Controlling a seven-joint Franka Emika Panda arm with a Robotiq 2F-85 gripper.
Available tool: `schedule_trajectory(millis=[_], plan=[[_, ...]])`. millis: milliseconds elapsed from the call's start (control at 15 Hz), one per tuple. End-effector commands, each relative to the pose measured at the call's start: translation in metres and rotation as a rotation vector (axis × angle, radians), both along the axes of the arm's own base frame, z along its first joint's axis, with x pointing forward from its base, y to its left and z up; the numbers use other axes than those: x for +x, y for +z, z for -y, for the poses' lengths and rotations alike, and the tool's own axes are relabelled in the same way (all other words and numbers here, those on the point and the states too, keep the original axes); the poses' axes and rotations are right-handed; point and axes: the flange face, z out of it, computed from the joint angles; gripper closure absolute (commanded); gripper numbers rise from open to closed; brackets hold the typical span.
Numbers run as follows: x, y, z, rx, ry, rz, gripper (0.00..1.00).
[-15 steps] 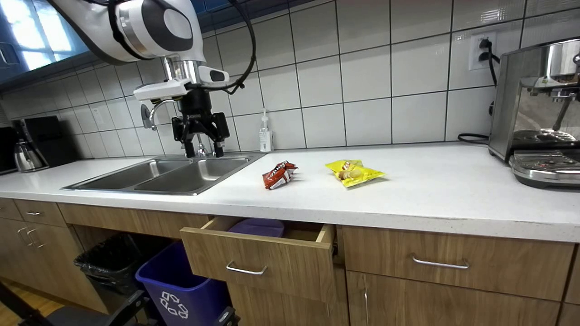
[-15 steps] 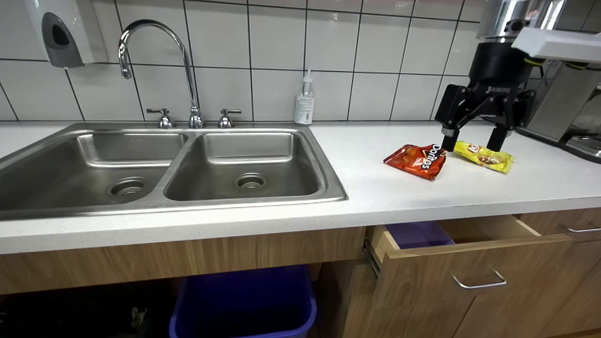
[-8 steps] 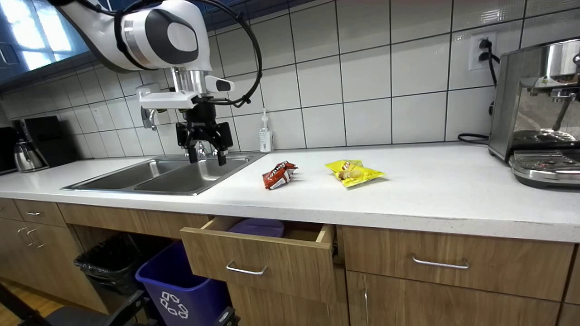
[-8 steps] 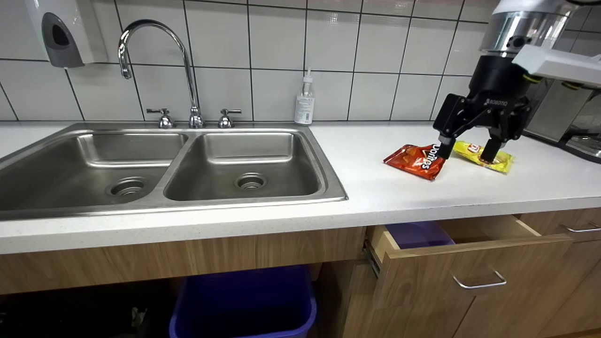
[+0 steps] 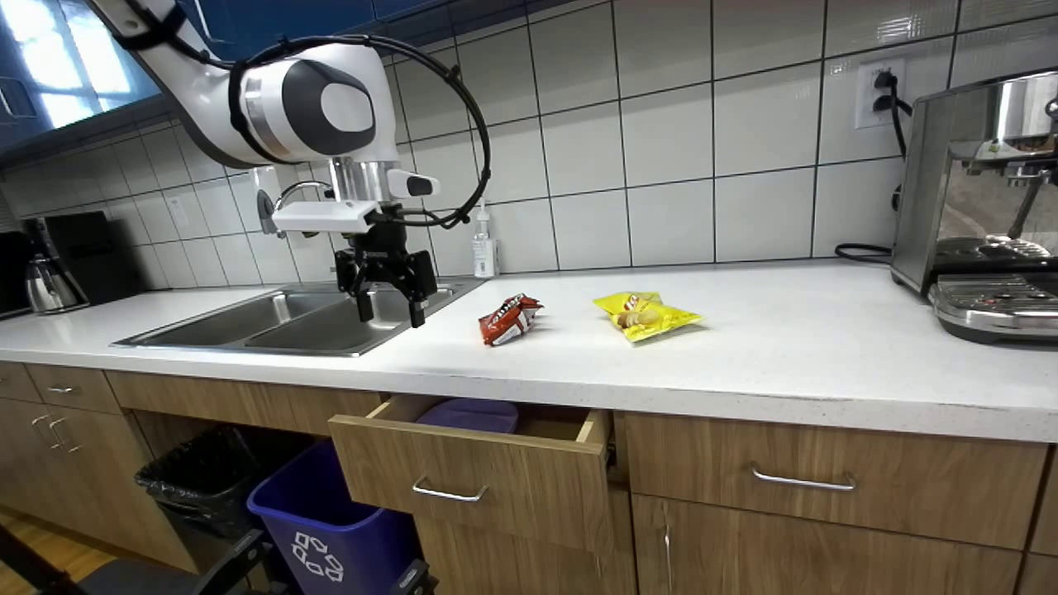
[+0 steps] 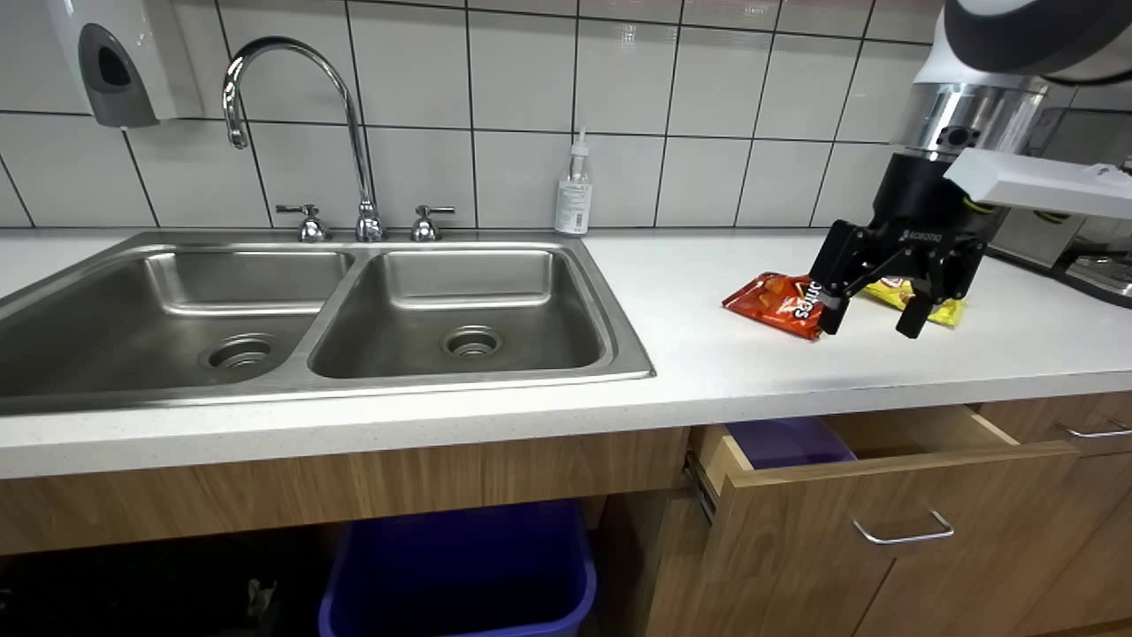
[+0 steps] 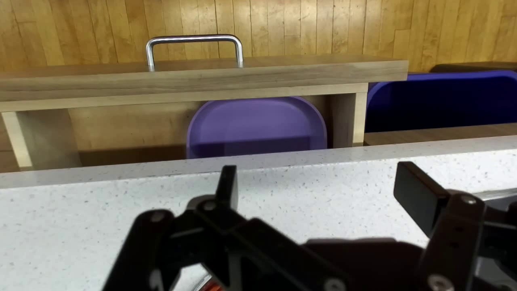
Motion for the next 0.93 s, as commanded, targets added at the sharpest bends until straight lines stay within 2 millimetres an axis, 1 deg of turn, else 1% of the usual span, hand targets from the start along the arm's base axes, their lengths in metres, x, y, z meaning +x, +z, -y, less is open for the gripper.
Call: schedule_trajectory(millis=[0, 600, 867], plan=[[0.002, -0.014, 0.010, -0.001, 0.000, 0.003, 0.00], [0.000, -0.049, 0.026, -0.043, -0.011, -0.048, 0.00], [0.002, -0.063, 0.032, -0.068, -0.005, -0.045, 0.00]])
